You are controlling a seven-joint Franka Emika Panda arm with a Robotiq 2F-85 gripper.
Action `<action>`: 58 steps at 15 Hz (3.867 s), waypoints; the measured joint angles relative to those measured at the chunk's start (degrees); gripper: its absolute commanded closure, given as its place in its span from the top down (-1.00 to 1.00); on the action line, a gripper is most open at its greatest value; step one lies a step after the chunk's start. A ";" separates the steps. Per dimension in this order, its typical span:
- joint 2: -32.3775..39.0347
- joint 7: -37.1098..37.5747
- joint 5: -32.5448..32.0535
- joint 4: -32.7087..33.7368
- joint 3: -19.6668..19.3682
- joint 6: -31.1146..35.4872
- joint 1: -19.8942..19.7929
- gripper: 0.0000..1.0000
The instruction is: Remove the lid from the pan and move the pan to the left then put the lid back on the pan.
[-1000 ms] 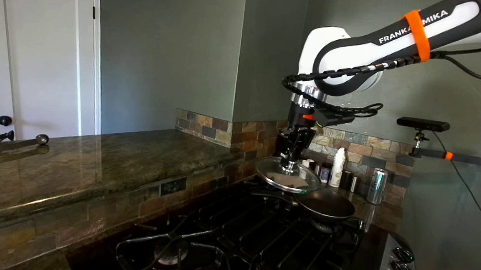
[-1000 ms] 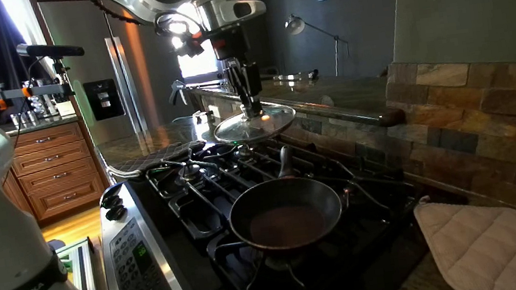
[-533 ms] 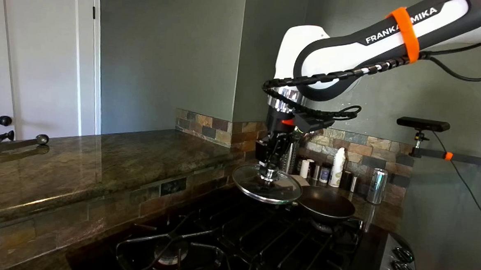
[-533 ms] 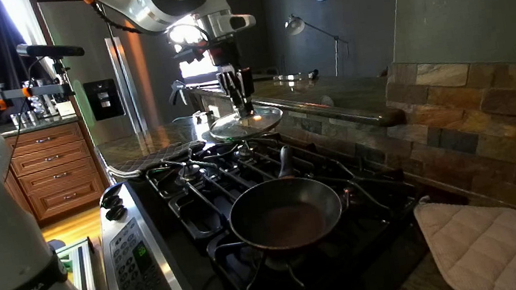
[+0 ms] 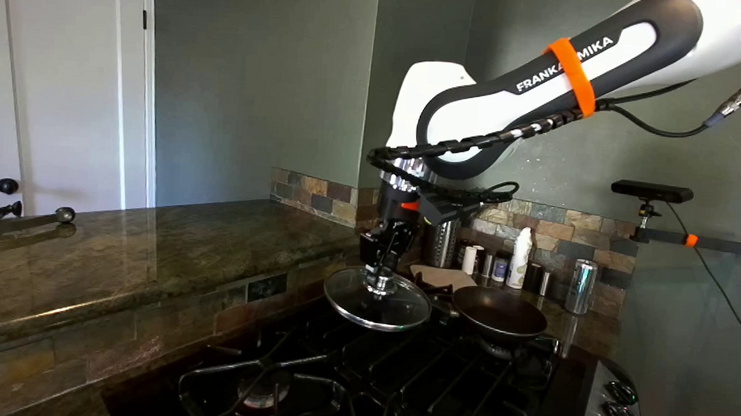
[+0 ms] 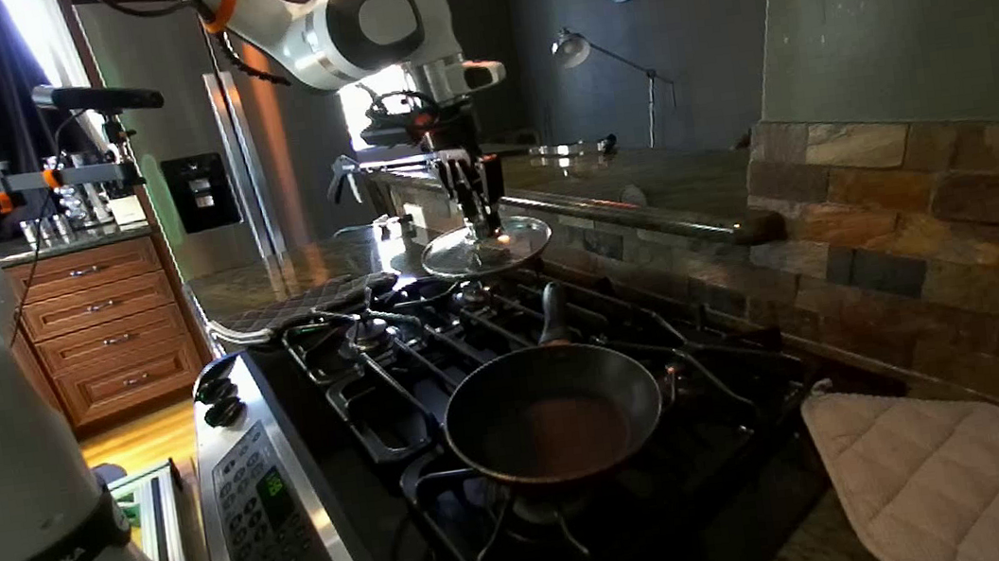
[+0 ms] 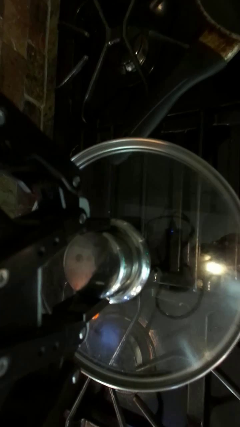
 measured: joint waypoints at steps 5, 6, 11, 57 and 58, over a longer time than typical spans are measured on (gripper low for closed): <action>4.89 -0.41 0.10 3.08 0.37 0.94 1.02 -0.53; 5.71 -0.57 0.09 3.61 0.37 1.09 1.08 -0.53; 9.26 -1.03 -0.03 5.77 -0.02 1.28 0.88 -0.53; 0.73 -33.56 7.68 -3.59 -6.73 2.70 -4.08 1.00; -0.76 -37.07 8.37 -5.24 -8.02 2.71 -4.30 1.00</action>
